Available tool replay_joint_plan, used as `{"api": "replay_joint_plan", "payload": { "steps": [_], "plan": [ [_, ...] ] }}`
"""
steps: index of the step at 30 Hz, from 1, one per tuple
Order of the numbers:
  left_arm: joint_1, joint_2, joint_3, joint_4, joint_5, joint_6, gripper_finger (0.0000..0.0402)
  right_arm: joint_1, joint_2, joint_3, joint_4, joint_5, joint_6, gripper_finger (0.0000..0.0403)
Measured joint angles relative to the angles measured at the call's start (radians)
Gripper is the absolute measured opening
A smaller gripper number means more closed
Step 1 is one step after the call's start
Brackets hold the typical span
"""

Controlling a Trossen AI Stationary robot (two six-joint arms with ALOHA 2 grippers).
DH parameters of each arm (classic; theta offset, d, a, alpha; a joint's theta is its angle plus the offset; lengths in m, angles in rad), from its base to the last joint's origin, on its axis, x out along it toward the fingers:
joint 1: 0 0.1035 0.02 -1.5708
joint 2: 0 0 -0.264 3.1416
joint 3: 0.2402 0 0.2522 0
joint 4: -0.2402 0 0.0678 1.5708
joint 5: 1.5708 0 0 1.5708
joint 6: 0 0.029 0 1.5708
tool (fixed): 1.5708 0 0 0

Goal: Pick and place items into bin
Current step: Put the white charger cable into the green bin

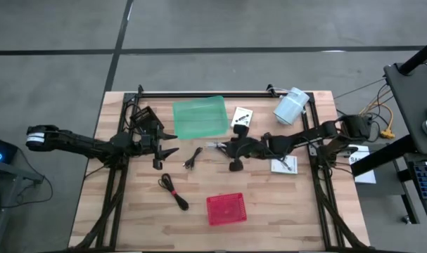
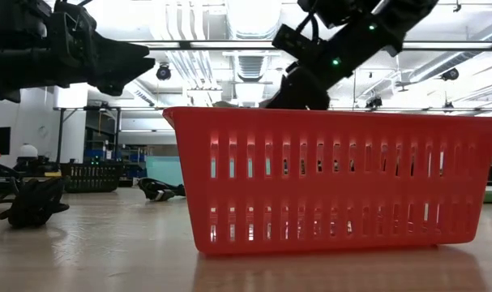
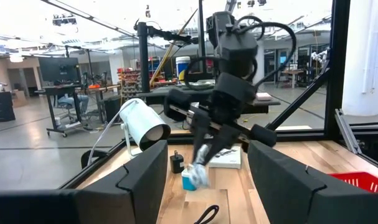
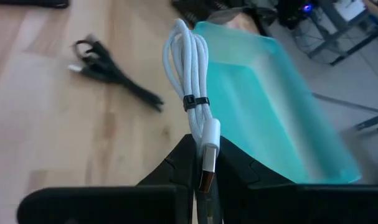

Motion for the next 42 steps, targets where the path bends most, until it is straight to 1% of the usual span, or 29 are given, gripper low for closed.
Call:
{"api": "replay_joint_plan", "payload": {
  "steps": [5, 12, 14, 23, 29, 33, 35, 39, 42],
  "plan": [
    [0.000, 0.000, 0.000, 0.000, 0.000, 0.000, 0.0207, -0.055, 0.004, 0.033, 0.011, -0.003, -0.039, 0.0029],
    [0.000, 0.000, 0.000, 0.000, 0.000, 0.000, 0.0207, -0.145, 0.044, 0.102, 0.016, -0.077, -0.043, 0.0029],
    [0.000, 0.000, 0.000, 0.000, 0.000, 0.000, 0.0207, -0.170, 0.064, 0.125, 0.023, -0.093, -0.043, 0.0029],
    [0.000, 0.000, 0.000, 0.001, 0.000, 0.000, 0.0207, -0.279, 0.175, 0.240, 0.007, -0.098, -0.061, 0.0029],
    [0.000, 0.000, 0.000, 0.003, 0.000, 0.000, 0.0207, -0.335, 0.279, 0.362, -0.108, -0.107, -0.077, 0.0029],
    [0.000, 0.000, 0.000, 0.002, 0.000, 0.000, 0.0207, -0.371, 0.337, 0.465, -0.232, -0.199, -0.077, 0.0029],
    [0.000, 0.000, 0.000, 0.001, 0.000, 0.000, 0.0207, -0.388, 0.363, 0.515, -0.281, -0.226, -0.077, 0.0029],
    [0.000, 0.000, 0.000, 0.001, 0.000, 0.000, 0.0207, -0.420, 0.391, 0.595, -0.377, -0.229, -0.114, 0.0029],
    [0.000, 0.000, 0.000, 0.001, 0.000, 0.000, 0.0207, -0.442, 0.399, 0.622, -0.407, -0.233, -0.136, 0.0029]
  ]
}}
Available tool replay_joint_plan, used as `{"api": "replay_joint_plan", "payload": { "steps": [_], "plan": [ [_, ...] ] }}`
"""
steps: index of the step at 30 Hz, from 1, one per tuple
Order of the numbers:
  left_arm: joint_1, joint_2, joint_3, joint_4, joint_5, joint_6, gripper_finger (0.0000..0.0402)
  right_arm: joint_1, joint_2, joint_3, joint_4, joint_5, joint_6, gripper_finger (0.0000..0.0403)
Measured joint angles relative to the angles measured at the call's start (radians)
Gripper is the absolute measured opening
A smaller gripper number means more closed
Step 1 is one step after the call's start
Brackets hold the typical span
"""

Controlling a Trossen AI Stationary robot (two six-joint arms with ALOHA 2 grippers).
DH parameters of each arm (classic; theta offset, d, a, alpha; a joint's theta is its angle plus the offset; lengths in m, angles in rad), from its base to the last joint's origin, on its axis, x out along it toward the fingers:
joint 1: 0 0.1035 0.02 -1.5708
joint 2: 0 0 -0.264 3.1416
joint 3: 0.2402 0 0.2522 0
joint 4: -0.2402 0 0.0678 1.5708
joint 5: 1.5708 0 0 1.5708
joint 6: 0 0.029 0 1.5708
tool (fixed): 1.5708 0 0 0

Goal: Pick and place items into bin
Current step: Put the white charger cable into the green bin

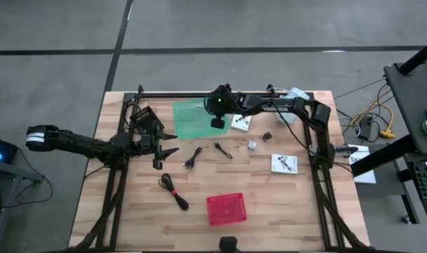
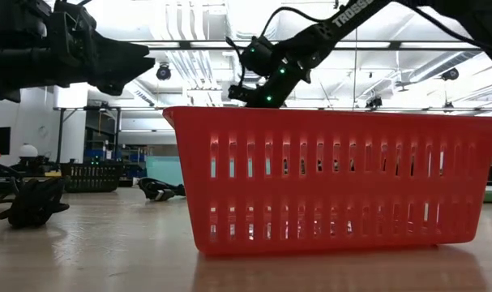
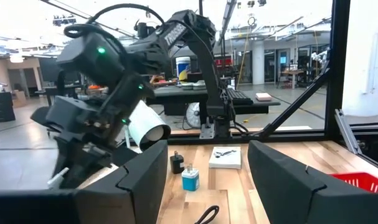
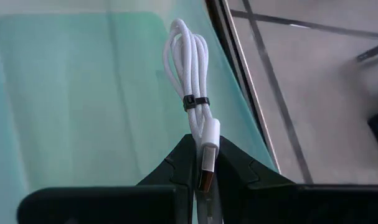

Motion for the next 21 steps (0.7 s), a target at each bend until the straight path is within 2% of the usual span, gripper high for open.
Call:
{"api": "replay_joint_plan", "payload": {
  "steps": [2, 7, 9, 17, 21],
  "plan": [
    [0.000, 0.000, 0.000, 0.000, 0.000, 0.000, 0.0207, -0.017, 0.000, 0.003, -0.007, -0.032, -0.022, 0.0029],
    [0.000, 0.000, 0.000, 0.000, 0.000, 0.000, 0.0207, -0.070, 0.000, 0.009, -0.002, -0.254, -0.046, 0.0029],
    [0.000, 0.000, 0.000, 0.001, 0.000, 0.000, 0.0207, -0.089, 0.000, 0.009, -0.002, -0.309, -0.047, 0.0029],
    [0.000, 0.000, 0.000, 0.007, 0.000, 0.000, 0.0207, -0.152, 0.000, 0.009, 0.001, -0.387, -0.010, 0.0029],
    [0.000, 0.000, 0.000, 0.007, 0.000, 0.000, 0.0207, -0.165, 0.000, 0.009, 0.006, -0.390, 0.011, 0.0029]
  ]
}}
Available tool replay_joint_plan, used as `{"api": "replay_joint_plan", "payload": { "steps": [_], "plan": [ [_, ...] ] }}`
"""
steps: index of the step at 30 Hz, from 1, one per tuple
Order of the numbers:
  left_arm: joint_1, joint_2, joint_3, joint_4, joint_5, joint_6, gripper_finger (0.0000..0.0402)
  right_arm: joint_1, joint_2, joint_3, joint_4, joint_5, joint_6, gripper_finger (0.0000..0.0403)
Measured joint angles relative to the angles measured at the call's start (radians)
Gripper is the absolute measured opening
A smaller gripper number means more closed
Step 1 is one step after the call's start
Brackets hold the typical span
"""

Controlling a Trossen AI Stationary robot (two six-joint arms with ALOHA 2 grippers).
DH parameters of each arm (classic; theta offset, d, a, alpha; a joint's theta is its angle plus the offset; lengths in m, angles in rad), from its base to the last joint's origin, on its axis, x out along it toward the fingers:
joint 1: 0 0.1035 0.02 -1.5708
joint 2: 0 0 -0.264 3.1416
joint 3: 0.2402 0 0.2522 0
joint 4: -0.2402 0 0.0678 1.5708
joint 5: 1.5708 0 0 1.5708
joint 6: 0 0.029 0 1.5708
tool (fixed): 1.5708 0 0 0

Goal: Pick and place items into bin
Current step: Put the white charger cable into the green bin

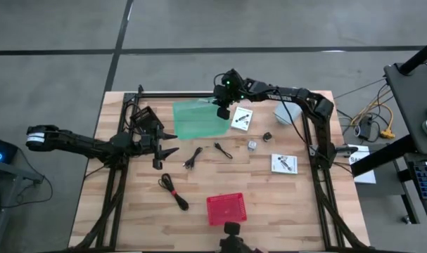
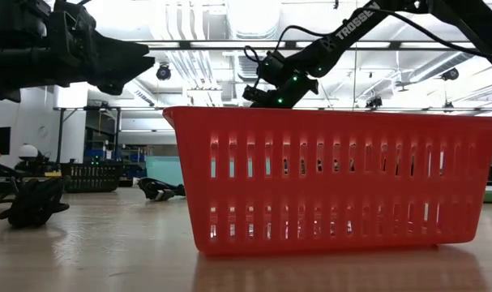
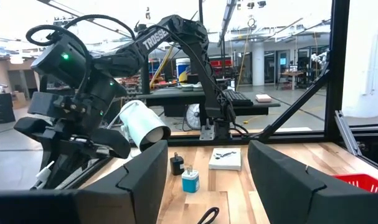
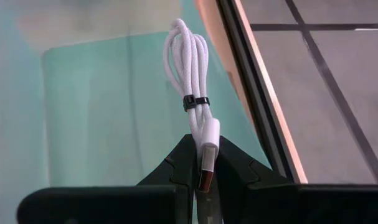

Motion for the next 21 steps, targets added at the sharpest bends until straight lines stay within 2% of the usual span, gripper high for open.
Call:
{"api": "replay_joint_plan", "payload": {
  "steps": [7, 16, 21],
  "plan": [
    [0.000, 0.000, 0.000, 0.000, 0.000, 0.000, 0.0207, 0.002, 0.004, 0.000, 0.053, 0.000, 0.054, 0.0029],
    [0.000, 0.000, 0.000, 0.000, 0.000, 0.000, 0.0207, 0.001, 0.009, 0.000, 0.056, 0.002, 0.042, 0.0030],
    [0.000, 0.000, 0.000, 0.000, 0.000, 0.000, 0.0207, 0.001, 0.009, 0.000, 0.057, 0.002, 0.031, 0.0054]
  ]
}}
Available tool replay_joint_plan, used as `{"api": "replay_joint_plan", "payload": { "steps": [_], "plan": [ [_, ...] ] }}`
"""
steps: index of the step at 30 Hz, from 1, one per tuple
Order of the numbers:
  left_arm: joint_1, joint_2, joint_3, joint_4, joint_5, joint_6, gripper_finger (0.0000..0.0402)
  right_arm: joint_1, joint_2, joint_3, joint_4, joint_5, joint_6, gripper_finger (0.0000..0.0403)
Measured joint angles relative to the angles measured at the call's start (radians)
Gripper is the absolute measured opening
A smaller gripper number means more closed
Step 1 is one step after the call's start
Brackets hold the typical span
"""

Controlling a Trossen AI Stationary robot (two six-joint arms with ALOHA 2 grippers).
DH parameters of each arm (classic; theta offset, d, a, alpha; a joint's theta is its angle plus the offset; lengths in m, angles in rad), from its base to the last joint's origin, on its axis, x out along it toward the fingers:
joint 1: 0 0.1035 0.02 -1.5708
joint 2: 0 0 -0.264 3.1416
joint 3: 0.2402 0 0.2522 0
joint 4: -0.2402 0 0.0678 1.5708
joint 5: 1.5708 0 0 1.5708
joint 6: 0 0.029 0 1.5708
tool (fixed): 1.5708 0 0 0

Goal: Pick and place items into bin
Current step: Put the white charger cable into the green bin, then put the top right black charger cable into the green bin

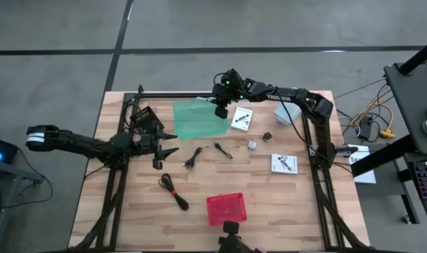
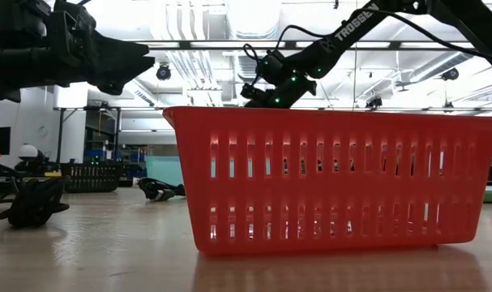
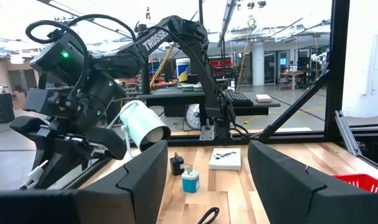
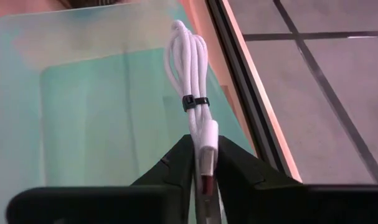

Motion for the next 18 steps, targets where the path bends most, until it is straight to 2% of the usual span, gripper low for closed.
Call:
{"api": "replay_joint_plan", "payload": {
  "steps": [6, 12, 18],
  "plan": [
    [0.000, 0.000, 0.000, 0.000, 0.000, 0.000, 0.0207, 0.000, 0.000, 0.000, 0.000, 0.000, 0.000, 0.0090],
    [0.000, 0.000, 0.000, 0.000, 0.000, 0.000, 0.0207, 0.000, 0.000, 0.000, -0.001, 0.001, 0.007, 0.0109],
    [0.000, 0.000, 0.000, 0.000, 0.000, 0.000, 0.0207, 0.017, 0.000, 0.000, -0.017, -0.005, 0.162, 0.0113]
  ]
}}
